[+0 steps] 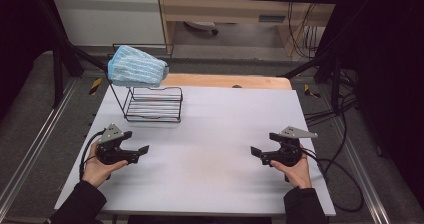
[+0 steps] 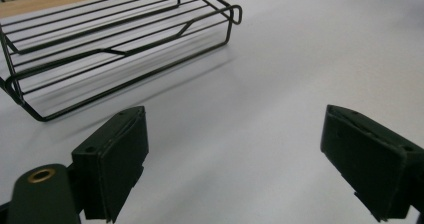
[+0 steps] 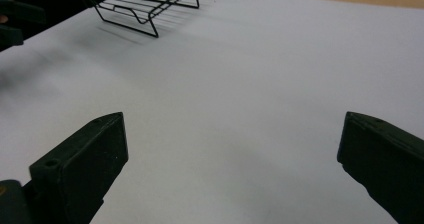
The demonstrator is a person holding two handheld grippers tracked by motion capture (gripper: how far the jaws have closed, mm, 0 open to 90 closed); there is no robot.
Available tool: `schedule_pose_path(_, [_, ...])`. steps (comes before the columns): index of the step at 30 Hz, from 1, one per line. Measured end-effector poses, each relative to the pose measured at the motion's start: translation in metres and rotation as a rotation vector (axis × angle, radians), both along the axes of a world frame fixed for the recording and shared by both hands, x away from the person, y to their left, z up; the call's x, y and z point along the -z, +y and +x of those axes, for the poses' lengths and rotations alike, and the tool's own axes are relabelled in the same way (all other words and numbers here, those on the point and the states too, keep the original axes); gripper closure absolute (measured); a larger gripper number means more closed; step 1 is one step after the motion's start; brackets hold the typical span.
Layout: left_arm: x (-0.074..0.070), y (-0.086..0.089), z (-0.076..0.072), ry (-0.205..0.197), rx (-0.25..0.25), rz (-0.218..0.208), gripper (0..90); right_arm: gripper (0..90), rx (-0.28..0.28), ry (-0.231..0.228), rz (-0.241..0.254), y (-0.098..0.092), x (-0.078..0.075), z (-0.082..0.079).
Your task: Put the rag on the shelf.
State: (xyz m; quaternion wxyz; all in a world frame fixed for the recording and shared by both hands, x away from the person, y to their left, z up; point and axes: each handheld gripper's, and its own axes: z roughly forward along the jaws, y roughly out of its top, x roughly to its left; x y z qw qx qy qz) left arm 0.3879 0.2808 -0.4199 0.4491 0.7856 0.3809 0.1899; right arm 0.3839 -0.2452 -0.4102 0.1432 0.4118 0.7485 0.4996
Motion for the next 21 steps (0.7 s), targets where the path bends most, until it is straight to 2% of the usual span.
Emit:
schedule_pose_path(5, [0.007, 0.002, -0.004, 0.006, 0.006, 0.008, 11.8, 0.4, 0.007, 0.015, -0.028, -0.013, 0.016, -0.007])
schedule_pose_path(8, [0.013, 0.002, -0.006, 0.017, 0.014, 0.018, 11.3, 0.4, -0.002, 0.018, -0.017, -0.02, 0.024, -0.012])
schedule_pose_path(12, [0.018, 0.003, -0.008, 0.022, 0.02, 0.032, 11.0, 0.4, 0.007, 0.041, -0.026, -0.028, 0.033, -0.017])
schedule_pose_path(17, [0.022, 0.005, -0.01, 0.027, 0.02, 0.031, 10.8, 0.4, 0.003, 0.061, -0.045, -0.032, 0.038, -0.019])
schedule_pose_path(21, [0.024, 0.005, -0.01, 0.024, 0.021, 0.039, 10.8, 0.4, -0.002, 0.059, -0.047, -0.031, 0.038, -0.019])
